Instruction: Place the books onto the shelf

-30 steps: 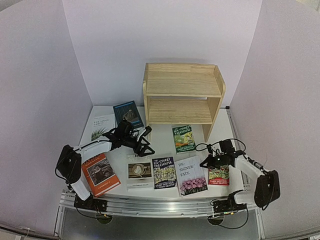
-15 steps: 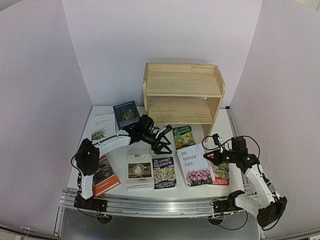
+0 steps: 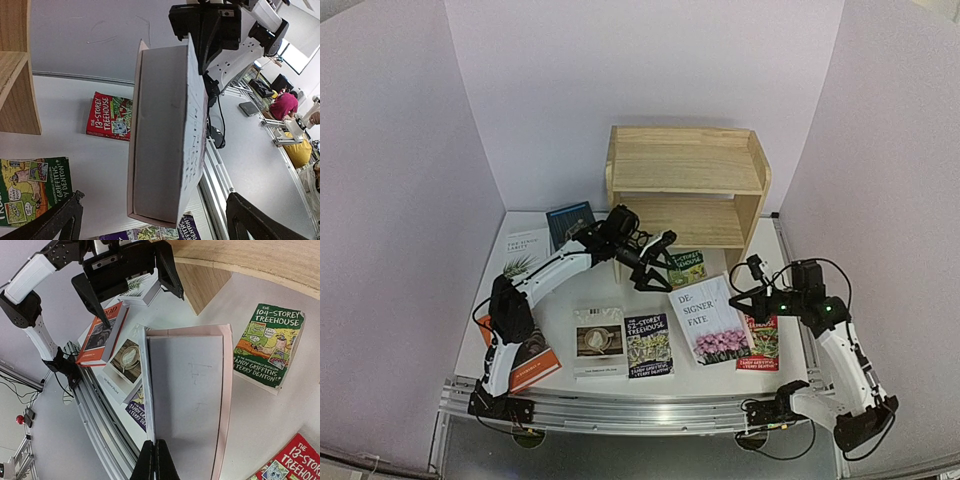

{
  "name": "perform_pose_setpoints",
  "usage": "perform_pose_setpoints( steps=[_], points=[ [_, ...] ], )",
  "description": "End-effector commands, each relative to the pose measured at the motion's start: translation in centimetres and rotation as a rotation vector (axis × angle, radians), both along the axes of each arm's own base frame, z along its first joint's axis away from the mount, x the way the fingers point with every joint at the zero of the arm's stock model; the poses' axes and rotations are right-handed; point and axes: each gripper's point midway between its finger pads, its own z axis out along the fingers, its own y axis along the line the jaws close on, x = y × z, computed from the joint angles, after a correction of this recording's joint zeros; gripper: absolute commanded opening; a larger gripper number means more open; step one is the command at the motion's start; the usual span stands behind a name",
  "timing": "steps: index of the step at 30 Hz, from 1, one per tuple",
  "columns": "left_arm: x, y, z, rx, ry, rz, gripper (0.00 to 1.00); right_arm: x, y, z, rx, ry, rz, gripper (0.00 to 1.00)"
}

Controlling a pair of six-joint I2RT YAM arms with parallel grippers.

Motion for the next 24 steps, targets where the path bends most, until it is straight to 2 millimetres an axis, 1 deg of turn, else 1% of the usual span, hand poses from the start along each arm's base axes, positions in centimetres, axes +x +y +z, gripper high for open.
perform_pose_setpoints(
  steps=[1, 4, 7, 10, 13, 16, 17, 20, 21, 22, 23, 24],
  points=[
    [-2.5, 0.3, 0.5, 0.008, 0.008, -0.088, 1.00, -0.1, 0.7, 2.7, 0.026, -0.075, 0.067, 0.00],
    [-3.1, -0.2, 0.4, 0.008, 0.025, -0.095, 1.00, 0.2, 0.9, 3.2, 0.026, -0.093, 0.079, 0.00],
    [-3.3, -1.1, 1.0, 0.001, 0.029, -0.083, 1.00, 0.4, 1.1, 3.6, 0.034, -0.098, 0.098, 0.00],
    [-2.4, -1.9, 1.3, -0.005, 0.037, -0.034, 1.00, 0.6, 1.4, 4.1, 0.040, -0.112, 0.116, 0.00],
    [-2.3, -2.2, 1.3, -0.005, 0.028, -0.023, 1.00, 0.6, 1.6, 4.6, 0.045, -0.129, 0.136, 0.00],
    [-2.8, -2.4, 1.3, -0.002, 0.029, -0.032, 0.99, 1.1, 1.8, 4.7, 0.047, -0.130, 0.147, 0.00],
    [-3.1, -2.5, 1.3, -0.005, 0.032, -0.042, 0.98, 1.3, 1.9, 4.9, 0.048, -0.133, 0.153, 0.00],
    [-3.7, -2.4, 1.6, -0.014, 0.049, -0.069, 0.81, 1.8, 2.1, 4.8, 0.042, -0.139, 0.163, 0.00],
    [-3.7, -2.4, 1.7, -0.014, 0.054, -0.069, 0.70, 1.9, 2.1, 4.6, 0.038, -0.141, 0.165, 0.00],
    [-3.8, -2.3, 1.8, -0.012, 0.056, -0.066, 0.55, 2.1, 2.1, 4.4, 0.033, -0.142, 0.167, 0.00],
    [-3.8, -2.3, 1.9, -0.010, 0.056, -0.064, 0.43, 2.2, 2.1, 4.3, 0.029, -0.141, 0.168, 0.00],
    [-3.8, -2.2, 2.1, -0.007, 0.056, -0.062, 0.35, 2.3, 2.2, 4.1, 0.026, -0.139, 0.170, 0.00]
  ],
)
